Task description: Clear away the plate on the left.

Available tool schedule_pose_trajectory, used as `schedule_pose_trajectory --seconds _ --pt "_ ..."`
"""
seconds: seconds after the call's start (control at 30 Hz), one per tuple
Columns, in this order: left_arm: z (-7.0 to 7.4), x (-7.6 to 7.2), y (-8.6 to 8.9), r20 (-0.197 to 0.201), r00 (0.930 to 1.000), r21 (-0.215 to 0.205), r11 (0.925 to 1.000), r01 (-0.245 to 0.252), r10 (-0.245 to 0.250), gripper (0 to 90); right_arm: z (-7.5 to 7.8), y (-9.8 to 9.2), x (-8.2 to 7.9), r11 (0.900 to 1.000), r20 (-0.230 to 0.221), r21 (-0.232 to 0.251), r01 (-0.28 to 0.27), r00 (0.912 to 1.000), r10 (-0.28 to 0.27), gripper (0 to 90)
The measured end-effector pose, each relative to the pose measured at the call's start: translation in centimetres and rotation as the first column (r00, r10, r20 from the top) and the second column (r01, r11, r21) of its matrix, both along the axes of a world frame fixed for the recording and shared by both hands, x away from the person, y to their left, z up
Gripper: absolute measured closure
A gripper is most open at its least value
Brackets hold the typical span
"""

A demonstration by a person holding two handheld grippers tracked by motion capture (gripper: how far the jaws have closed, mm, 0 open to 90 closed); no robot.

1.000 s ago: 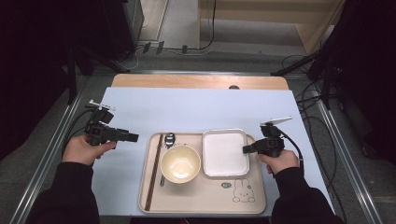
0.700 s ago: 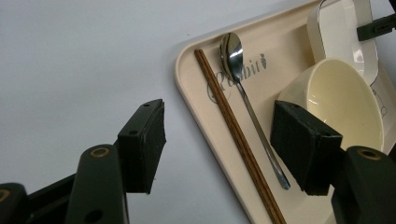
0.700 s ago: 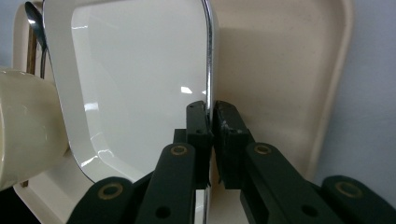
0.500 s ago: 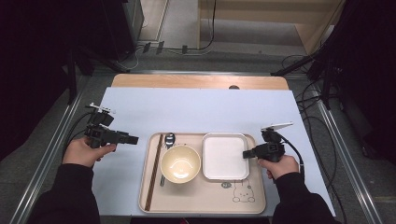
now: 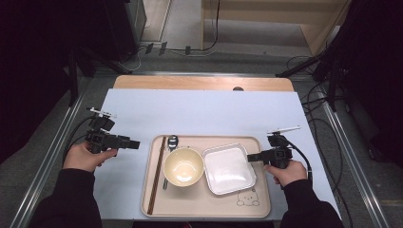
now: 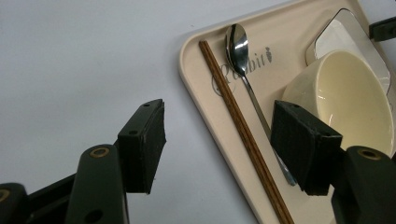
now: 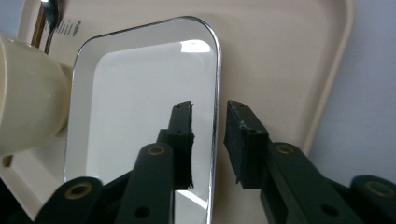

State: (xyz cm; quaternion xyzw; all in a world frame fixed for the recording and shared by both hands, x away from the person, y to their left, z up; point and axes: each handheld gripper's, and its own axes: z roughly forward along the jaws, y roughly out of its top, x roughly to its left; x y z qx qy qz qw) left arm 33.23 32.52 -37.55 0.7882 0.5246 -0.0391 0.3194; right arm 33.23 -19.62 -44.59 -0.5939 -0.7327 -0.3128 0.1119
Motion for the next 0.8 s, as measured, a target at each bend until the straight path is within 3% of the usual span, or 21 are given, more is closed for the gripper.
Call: schedule_pose_trajectory --seconds 0.17,0.23,0.33,0.67,0.73,0.8 --pt "-0.4 -0.5 0.1 0.0 1.0 0.005 1.0 0.002 -0.002 36.3 0.9 -0.2 -0.7 0.999 0.127 -0.009 -0.046 0.9908 0.047 62.8" --pt "-0.5 -0.7 0.2 0.007 1.0 0.006 1.0 0.006 -0.006 36.3 1.3 -0.4 -1.0 0.998 0.177 -0.007 -0.061 0.9822 0.062 58.7" --pt "-0.7 -1.0 0.3 0.013 0.9999 0.012 0.9999 0.007 -0.007 36.3 1.7 -0.8 -1.4 0.995 0.252 -0.023 -0.097 0.9626 0.1 54.1" --pt "-1.6 -2.6 0.6 0.039 0.9991 0.028 0.9995 0.015 -0.016 36.0 2.6 -2.3 -2.8 0.989 0.389 -0.023 -0.146 0.91 0.144 46.9" --pt "-1.8 -3.0 0.7 0.042 0.999 0.026 0.9996 0.015 -0.017 36.0 2.6 -2.6 -3.0 0.989 0.406 -0.018 -0.148 0.9026 0.143 46.0" --pt "-2.0 -3.4 0.9 0.046 0.9988 0.026 0.9996 0.013 -0.014 35.9 2.6 -2.8 -3.2 0.989 0.411 -0.011 -0.146 0.9014 0.138 45.3"
